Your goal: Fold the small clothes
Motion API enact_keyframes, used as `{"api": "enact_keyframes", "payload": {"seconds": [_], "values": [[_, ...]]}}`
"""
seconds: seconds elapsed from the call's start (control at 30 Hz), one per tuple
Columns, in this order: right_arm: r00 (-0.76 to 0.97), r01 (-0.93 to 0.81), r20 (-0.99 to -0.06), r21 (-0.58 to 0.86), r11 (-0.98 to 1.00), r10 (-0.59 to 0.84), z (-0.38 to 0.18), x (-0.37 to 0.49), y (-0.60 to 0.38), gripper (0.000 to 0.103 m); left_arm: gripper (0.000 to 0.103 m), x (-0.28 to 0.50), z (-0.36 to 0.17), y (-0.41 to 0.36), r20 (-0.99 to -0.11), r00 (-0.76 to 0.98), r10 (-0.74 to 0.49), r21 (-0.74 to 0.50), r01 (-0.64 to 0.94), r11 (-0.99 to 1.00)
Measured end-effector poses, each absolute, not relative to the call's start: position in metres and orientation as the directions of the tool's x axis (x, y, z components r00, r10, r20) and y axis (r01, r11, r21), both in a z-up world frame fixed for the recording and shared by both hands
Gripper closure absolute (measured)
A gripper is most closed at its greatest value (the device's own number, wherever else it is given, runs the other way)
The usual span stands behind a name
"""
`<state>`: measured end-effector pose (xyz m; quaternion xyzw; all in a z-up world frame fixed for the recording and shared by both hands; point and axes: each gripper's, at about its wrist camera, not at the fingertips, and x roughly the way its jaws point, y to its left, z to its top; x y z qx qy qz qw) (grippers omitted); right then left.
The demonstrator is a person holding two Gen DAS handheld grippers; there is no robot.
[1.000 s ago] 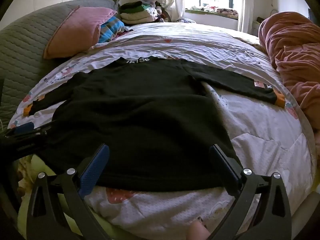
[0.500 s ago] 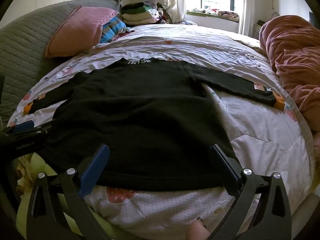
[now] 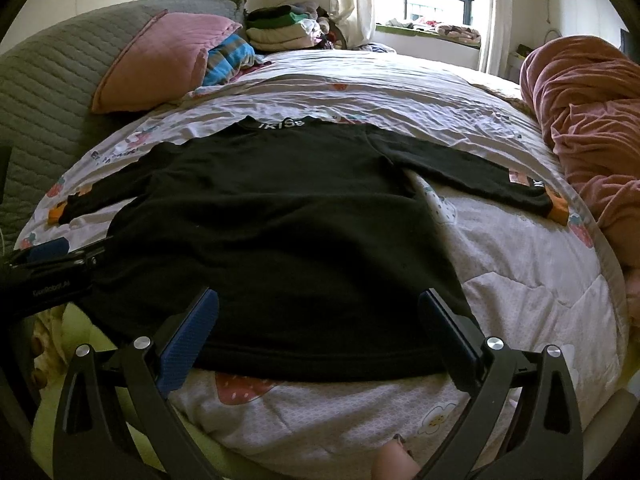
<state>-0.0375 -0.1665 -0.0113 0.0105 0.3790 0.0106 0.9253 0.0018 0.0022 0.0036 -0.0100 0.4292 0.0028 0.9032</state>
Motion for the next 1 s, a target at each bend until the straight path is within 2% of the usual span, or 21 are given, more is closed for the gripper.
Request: {"api": "enact_keyframes", "payload": {"seconds": [1.0], "values": [[0.716, -0.009, -0.698, 0.021, 1.000, 0.021, -0.0096, -0.0377, -0.1648, 0.004, 0.008, -0.0003, 0.0030, 0.0065, -0.775, 0.632, -0.005, -0.018, -0.014, 1.000]]}}
